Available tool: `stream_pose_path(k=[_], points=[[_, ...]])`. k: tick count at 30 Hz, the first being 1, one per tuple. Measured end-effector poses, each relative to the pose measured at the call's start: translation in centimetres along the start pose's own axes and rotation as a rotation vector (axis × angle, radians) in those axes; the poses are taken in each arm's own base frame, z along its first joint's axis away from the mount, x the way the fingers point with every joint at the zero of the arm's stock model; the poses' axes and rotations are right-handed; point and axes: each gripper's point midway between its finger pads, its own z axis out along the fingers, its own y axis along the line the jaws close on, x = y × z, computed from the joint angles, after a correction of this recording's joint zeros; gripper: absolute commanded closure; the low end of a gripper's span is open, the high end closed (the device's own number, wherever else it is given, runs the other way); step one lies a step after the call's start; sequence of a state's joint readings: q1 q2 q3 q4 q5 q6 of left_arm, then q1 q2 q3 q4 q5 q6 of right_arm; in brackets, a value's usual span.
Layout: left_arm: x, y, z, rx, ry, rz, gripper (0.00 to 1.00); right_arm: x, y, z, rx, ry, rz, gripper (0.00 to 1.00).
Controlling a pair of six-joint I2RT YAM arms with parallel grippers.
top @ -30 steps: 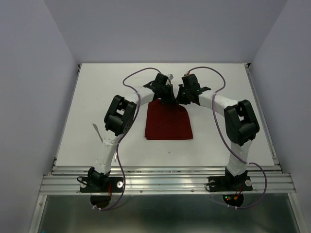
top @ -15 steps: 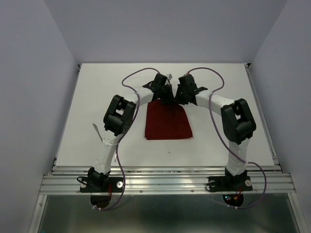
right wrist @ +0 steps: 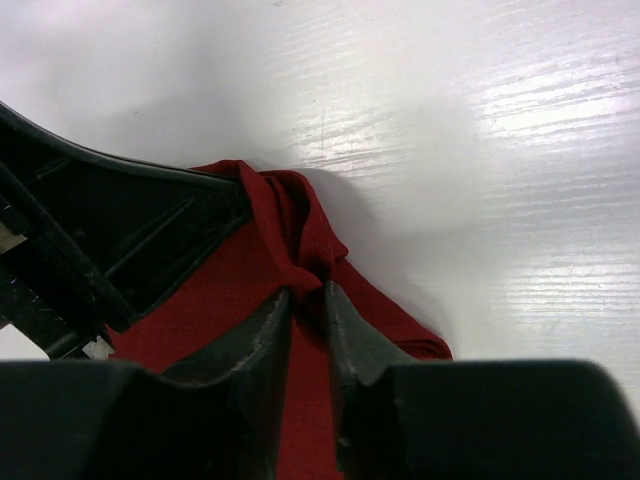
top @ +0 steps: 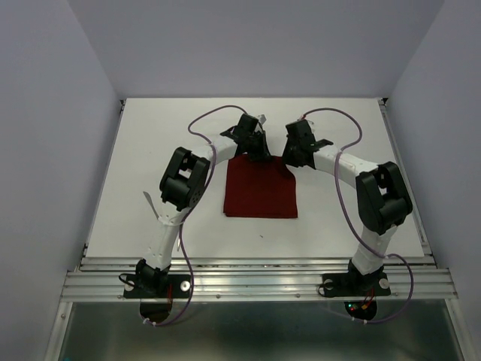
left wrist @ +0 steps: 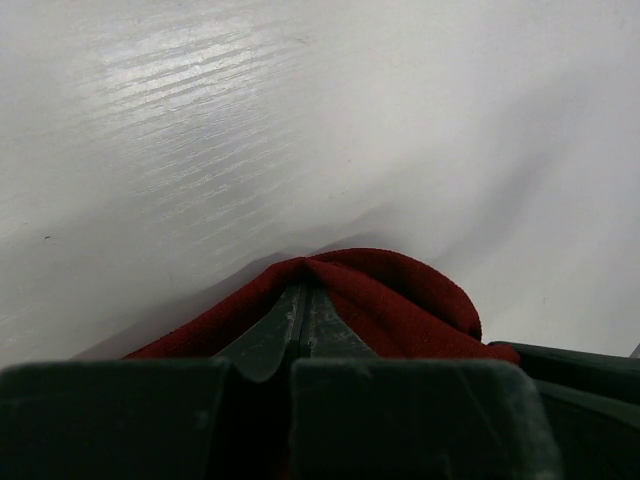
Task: Fold the napkin into a case and place the utensils inside
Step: Fold the lower triangle-folded napkin at the center of the board.
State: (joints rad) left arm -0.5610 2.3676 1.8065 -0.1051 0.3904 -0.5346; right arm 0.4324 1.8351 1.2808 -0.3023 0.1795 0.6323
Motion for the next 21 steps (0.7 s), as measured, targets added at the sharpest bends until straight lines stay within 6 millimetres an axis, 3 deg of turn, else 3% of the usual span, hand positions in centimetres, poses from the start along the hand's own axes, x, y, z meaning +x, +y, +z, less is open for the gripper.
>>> stream_pose_path(k=[2,6,8,9,10,13,15,17,18,21], points=[[0.0,0.0,0.0,0.000,0.000,0.000,1.00,0.1,0.1,0.0,-0.001,0.001,-0.002,0.86],[0.0,0.0,0.0,0.000,0.000,-0.001,1.00,1.1,0.0,0.1,0.002,0.011,-0.008,0.84],[0.0,0.0,0.0,0.000,0.000,-0.001,1.00,1.6,0.1,0.1,0.004,0.010,-0.010,0.70],[0.0,0.0,0.0,0.000,0.000,-0.001,1.00,1.6,0.0,0.0,0.005,0.004,-0.009,0.54],[0.0,0.0,0.0,0.000,0.000,-0.001,1.00,1.7,0.1,-0.3,0.000,-0.007,-0.009,0.50],[0.0,0.0,0.0,0.000,0.000,-0.001,1.00,1.4,-0.2,-1.8,-0.001,-0.039,-0.003,0.45],[0.0,0.0,0.0,0.000,0.000,-0.001,1.00,0.2,0.3,-3.0,-0.019,-0.082,0.004,0.46],[0.0,0.0,0.0,0.001,0.000,-0.001,1.00,-0.9,0.8,-3.9,-0.037,-0.122,0.013,0.55],[0.0,0.0,0.0,0.000,0.000,-0.001,1.00,-1.7,1.2,-4.4,-0.052,-0.149,0.018,0.73],[0.0,0.0,0.0,0.000,0.000,-0.001,1.00,-2.0,1.6,-4.5,-0.071,-0.160,0.015,0.99]])
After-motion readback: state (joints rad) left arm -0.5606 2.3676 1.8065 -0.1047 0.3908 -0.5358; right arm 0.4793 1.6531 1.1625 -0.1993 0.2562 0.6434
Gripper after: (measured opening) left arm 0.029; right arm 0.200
